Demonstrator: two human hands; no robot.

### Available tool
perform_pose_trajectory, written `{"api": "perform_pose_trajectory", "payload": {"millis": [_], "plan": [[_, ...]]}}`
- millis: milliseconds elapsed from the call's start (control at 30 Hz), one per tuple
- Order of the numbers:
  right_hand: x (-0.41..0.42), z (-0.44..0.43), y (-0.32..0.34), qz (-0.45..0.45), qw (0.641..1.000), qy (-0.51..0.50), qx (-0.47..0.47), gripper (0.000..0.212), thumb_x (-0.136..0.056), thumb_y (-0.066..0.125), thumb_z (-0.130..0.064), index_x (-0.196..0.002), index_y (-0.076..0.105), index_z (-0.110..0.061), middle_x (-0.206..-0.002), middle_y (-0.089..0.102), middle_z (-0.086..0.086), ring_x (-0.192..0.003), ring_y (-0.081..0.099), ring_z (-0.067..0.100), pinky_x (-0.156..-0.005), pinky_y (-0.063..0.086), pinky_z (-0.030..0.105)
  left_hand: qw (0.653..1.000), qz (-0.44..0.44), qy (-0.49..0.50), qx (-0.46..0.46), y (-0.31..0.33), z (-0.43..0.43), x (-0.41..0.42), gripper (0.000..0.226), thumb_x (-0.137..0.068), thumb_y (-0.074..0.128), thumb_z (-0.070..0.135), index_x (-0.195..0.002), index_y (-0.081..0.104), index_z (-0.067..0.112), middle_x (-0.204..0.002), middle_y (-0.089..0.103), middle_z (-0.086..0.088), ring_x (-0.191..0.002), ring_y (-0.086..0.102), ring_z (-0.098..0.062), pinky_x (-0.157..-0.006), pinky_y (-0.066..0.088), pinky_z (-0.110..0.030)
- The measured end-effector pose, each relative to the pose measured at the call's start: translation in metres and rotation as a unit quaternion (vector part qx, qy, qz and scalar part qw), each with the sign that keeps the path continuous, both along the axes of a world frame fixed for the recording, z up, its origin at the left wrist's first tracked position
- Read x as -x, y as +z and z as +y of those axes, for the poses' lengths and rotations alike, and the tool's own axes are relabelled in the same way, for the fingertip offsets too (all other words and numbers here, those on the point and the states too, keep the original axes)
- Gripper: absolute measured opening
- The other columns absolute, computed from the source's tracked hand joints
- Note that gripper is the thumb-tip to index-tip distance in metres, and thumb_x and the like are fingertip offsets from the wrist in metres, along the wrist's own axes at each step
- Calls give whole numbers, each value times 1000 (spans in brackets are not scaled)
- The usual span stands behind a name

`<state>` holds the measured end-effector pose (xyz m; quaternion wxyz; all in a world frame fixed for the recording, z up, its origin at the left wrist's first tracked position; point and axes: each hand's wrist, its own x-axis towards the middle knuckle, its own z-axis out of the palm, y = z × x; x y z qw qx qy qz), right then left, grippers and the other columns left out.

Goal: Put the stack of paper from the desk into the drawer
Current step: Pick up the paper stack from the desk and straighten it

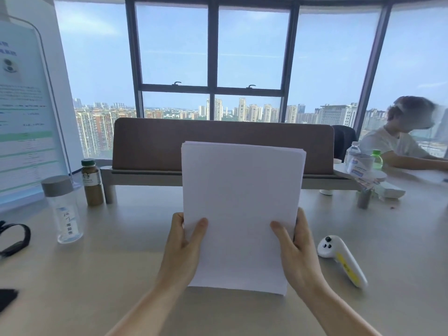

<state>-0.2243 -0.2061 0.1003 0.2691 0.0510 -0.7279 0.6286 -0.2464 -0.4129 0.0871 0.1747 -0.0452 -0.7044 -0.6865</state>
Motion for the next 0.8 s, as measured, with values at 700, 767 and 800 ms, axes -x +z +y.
{"api": "perform_pose_trajectory", "payload": {"millis": [700, 767, 800], "plan": [[-50, 88, 8, -46, 993, -92, -64, 31, -90, 47, -42, -108, 42, -17, -102, 61, 33, -96, 58, 56, -87, 49, 72, 986, 129, -36, 97, 16, 82, -31, 17, -109, 42, 27, -100, 41, 12, -77, 57, 13, -67, 56, -16, -61, 43, -36], [-85, 128, 21, -58, 989, -129, -52, 30, -88, 50, -39, -106, 41, -17, -102, 51, 43, -91, 53, 61, -80, 54, 64, 983, 133, -94, 85, 25, 123, -46, 16, -109, 43, 21, -97, 41, 11, -74, 56, 17, -63, 52, -8, -57, 41, -24], [-107, 148, 25, -65, 985, -153, -52, 24, -87, 51, -37, -102, 42, -20, -98, 51, 43, -83, 53, 60, -74, 52, 54, 980, 135, -120, 85, 28, 145, -56, 15, -109, 44, 19, -95, 42, 13, -74, 56, 17, -62, 51, -4, -56, 41, -20]]}}
